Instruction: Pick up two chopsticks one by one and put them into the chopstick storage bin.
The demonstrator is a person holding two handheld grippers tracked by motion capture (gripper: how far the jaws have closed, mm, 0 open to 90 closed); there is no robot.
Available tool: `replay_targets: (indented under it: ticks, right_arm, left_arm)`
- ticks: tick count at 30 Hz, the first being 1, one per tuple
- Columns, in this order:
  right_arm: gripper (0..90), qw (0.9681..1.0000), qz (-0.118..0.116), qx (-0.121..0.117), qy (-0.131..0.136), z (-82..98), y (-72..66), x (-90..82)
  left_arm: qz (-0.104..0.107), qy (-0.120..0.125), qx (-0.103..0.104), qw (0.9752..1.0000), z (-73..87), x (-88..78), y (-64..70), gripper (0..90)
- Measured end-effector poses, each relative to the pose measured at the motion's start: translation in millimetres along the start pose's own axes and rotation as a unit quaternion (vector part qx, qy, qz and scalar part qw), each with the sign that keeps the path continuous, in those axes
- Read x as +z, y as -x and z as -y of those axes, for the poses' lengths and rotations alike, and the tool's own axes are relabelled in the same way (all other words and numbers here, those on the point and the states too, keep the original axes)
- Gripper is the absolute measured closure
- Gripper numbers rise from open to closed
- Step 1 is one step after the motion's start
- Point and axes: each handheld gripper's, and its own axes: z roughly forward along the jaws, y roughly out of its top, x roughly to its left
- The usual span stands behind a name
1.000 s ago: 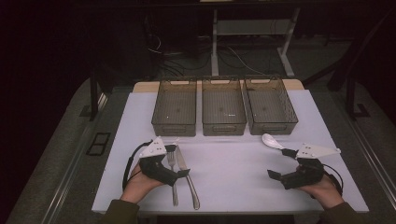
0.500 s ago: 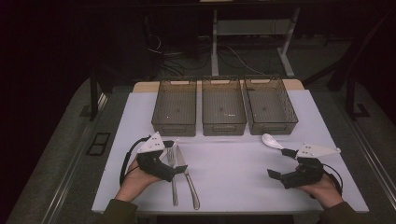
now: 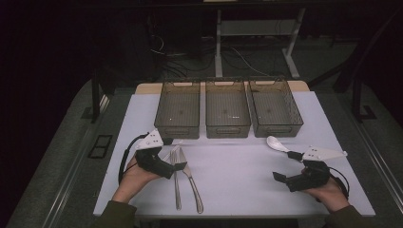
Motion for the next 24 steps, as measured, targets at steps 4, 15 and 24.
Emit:
replay_targets:
  ticks: [4,15,24]
  right_arm:
    - [0.8,1.0,0.002,0.002,-0.001,0.2,0.5,0.2]
    - [0.7,1.0,0.0,0.007,0.0,1.4,1.7,0.4]
    - [0.8,0.9999,0.0,0.01,-0.005,2.3,2.1,1.6]
  left_arm:
    - [-0.003,-0.003,0.003,1.0,-0.4,-0.3,-2.8,0.0]
    - [-0.027,-0.002,-0.002,0.9996,5.4,-12.7,-13.9,5.7]
    - [-0.043,-0.012,-0.022,0.9987,17.4,-22.5,-25.6,21.4]
